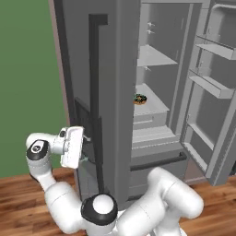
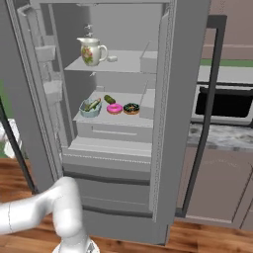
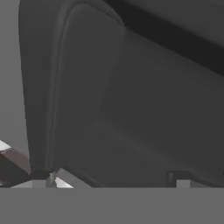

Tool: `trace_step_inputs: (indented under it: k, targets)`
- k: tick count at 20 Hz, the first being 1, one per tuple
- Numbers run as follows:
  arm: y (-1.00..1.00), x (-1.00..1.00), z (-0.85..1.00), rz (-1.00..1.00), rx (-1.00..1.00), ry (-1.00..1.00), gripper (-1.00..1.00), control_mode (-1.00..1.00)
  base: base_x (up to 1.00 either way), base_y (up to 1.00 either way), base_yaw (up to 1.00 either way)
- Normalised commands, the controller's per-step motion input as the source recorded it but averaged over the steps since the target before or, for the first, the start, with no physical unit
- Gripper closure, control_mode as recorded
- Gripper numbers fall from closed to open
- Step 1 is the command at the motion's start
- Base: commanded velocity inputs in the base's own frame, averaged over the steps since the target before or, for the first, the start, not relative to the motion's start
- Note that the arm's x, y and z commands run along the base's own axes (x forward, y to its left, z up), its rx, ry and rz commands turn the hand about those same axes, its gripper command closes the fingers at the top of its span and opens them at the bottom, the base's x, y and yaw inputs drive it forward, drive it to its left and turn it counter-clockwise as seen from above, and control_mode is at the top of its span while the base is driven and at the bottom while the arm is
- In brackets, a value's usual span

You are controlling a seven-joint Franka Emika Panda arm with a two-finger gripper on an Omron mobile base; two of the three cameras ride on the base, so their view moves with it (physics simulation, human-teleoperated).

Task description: Place the tupperware on the second highest shelf of the fridge. Make space for the tupperware among the existing items by rearranging them on the shelves if needed. Close the fridge door when finished.

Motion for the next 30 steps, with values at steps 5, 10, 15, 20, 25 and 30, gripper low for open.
trace_step_inputs:
  k: [5, 10, 15, 20, 25, 30]
  targets:
    - [-0.56, 0.36, 0.11, 0.09, 0.01, -0.12, -1.0, -1.0, 0.0, 0.0, 0.0]
    - [-0.44, 0.39, 0.2, 0.13, 0.01, -0.13, -1.0, -1.0, 0.0, 0.0, 0.0]
    - [-0.44, 0.4, 0.08, 0.16, 0.03, -0.15, -1.0, -1.0, 0.0, 0.0, 0.0]
    - [-0.58, 0.45, 0.0, 0.37, 0.13, -0.27, -1.0, -1.0, 0.0, 0.0, 0.0]
    - [-0.57, 0.45, 0.0, 0.49, 0.17, -0.28, -1.0, -1.0, 0.0, 0.0, 0.0]
    - [-0.5, 0.54, 0.0, 0.47, 0.15, -0.18, -1.0, -1.0, 0.0, 0.0, 0.0]
